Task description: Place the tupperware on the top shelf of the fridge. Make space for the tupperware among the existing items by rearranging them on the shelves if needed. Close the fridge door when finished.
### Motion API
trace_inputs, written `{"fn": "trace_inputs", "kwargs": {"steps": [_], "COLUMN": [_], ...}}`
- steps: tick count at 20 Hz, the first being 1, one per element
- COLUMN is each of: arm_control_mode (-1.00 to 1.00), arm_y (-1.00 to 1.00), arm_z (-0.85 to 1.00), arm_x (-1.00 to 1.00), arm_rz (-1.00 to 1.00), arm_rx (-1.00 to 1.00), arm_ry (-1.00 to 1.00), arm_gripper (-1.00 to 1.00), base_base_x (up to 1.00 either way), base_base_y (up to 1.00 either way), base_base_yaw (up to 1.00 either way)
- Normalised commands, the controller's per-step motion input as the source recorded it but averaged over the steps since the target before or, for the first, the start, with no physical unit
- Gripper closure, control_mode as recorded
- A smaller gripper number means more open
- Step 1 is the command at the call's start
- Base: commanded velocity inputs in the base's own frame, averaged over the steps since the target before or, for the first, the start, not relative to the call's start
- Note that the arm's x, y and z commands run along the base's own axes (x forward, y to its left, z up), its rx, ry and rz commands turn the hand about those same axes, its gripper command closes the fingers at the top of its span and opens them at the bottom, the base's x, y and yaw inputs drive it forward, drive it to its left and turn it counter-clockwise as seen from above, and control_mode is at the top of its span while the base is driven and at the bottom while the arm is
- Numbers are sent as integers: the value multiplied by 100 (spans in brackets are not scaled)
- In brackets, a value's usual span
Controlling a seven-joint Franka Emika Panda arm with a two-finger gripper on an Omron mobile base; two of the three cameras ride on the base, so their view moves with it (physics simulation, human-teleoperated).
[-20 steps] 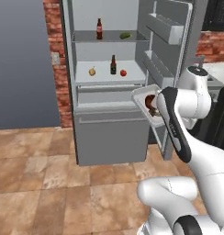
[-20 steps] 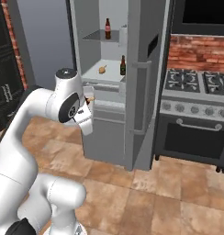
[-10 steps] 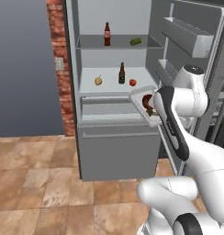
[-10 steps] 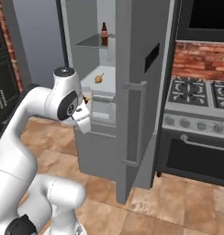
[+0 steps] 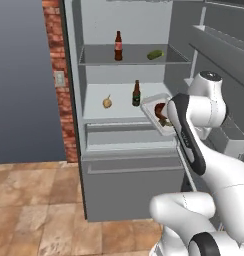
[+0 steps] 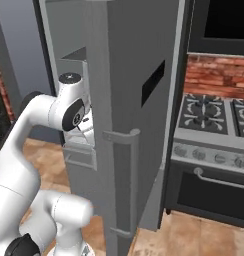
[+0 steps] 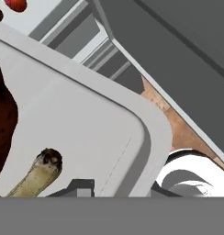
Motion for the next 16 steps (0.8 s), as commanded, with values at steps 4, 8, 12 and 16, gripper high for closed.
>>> {"fn": "trace_inputs", "kwargs": {"steps": [4,8,12,16], "arm_control_mode": [100,100,100,100], "arm_y": [0,0,0,0], "arm_z": [0,0,0,0], "arm_x": [0,0,0,0], "arm_rz": [0,0,0,0], "arm_rx": [0,0,0,0], "arm_ry": [0,0,0,0], "arm_gripper": [100,100,100,100], "base_base_x": [49,14,7,33], "base_base_y": [8,31,46,60], "base_base_yaw": [-12,-17,-18,-14]}}
